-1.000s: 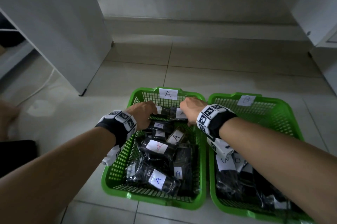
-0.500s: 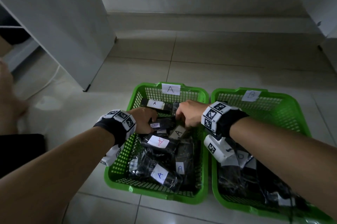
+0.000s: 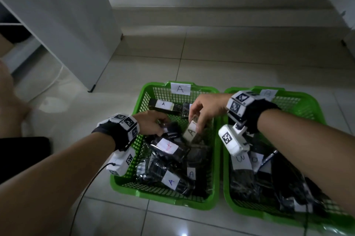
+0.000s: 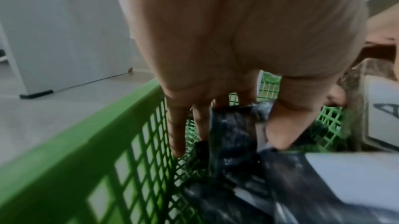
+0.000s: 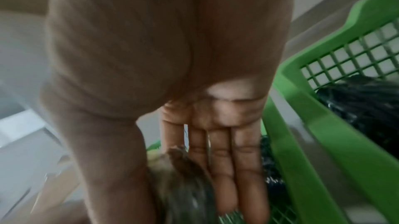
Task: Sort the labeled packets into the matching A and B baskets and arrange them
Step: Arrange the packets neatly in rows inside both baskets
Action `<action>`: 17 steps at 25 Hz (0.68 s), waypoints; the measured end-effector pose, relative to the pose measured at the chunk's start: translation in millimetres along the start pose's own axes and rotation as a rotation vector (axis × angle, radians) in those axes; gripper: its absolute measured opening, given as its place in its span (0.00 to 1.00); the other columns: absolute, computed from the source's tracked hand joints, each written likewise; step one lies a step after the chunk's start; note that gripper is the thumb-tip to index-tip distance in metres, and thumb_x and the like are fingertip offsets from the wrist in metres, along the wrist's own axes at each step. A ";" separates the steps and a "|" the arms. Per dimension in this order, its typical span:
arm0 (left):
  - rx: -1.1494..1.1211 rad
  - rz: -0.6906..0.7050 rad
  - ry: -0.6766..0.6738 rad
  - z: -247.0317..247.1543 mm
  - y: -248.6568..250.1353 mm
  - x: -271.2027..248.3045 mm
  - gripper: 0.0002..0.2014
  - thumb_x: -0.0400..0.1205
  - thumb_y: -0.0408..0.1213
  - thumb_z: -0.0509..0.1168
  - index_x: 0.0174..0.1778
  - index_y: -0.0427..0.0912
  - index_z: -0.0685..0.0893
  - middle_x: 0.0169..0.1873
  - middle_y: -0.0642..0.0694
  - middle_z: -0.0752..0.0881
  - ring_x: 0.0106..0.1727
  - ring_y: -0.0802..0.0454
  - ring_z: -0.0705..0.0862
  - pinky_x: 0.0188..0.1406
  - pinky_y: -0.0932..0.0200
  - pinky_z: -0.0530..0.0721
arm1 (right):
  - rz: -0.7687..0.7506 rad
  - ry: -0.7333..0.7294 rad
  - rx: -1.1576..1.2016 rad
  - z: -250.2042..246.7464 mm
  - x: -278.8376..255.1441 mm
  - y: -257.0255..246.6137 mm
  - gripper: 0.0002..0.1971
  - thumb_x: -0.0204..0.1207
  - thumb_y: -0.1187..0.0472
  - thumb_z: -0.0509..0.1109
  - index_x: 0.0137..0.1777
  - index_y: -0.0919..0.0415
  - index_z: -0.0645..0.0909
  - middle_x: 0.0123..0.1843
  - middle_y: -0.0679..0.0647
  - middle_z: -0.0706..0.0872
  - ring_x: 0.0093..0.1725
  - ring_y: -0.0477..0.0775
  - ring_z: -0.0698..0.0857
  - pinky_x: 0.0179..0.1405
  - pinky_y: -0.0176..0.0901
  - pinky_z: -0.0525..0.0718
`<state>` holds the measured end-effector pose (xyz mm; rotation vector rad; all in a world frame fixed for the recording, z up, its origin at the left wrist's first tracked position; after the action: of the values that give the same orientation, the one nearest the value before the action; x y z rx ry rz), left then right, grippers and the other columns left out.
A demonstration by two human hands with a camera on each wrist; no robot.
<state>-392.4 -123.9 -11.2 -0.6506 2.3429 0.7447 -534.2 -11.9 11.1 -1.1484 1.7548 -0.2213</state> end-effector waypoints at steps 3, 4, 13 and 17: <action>-0.090 0.029 -0.056 4.2 -1.3 -0.8 0.16 0.69 0.36 0.71 0.50 0.61 0.84 0.50 0.50 0.86 0.52 0.49 0.84 0.55 0.50 0.84 | -0.014 0.172 0.344 -28.1 -1.2 7.6 0.05 0.63 0.64 0.78 0.37 0.61 0.84 0.37 0.57 0.89 0.32 0.56 0.85 0.28 0.42 0.81; -0.136 0.036 -0.098 9.6 -0.4 -1.3 0.13 0.67 0.39 0.70 0.44 0.60 0.86 0.46 0.49 0.88 0.50 0.49 0.85 0.55 0.49 0.84 | -0.013 0.272 0.482 -38.1 -2.9 13.9 0.04 0.63 0.64 0.74 0.36 0.61 0.81 0.36 0.58 0.87 0.32 0.56 0.83 0.27 0.41 0.79; -0.062 0.089 -0.068 1.5 7.9 3.3 0.12 0.85 0.49 0.64 0.52 0.47 0.88 0.51 0.53 0.87 0.55 0.51 0.85 0.61 0.55 0.80 | 0.159 0.312 0.712 -3.8 19.9 10.8 0.10 0.72 0.71 0.79 0.51 0.71 0.86 0.46 0.61 0.93 0.47 0.61 0.93 0.49 0.57 0.93; 0.241 0.045 0.430 -40.6 -7.3 -4.9 0.10 0.76 0.48 0.70 0.34 0.47 0.84 0.32 0.51 0.85 0.37 0.51 0.85 0.29 0.65 0.76 | 0.159 0.515 0.254 -3.6 35.6 -10.8 0.08 0.71 0.61 0.83 0.48 0.60 0.92 0.48 0.50 0.92 0.50 0.52 0.89 0.51 0.43 0.88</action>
<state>-400.2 -153.7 16.7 -0.7059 2.7883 0.3535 -532.9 -46.4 -3.0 -0.8040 2.1781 -0.6699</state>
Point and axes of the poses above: each hand's wrist, its own x-axis towards the middle knuckle, its own z-axis out of the palm, y = z × x, the point moved 7 cm from there along x, towards the middle knuckle
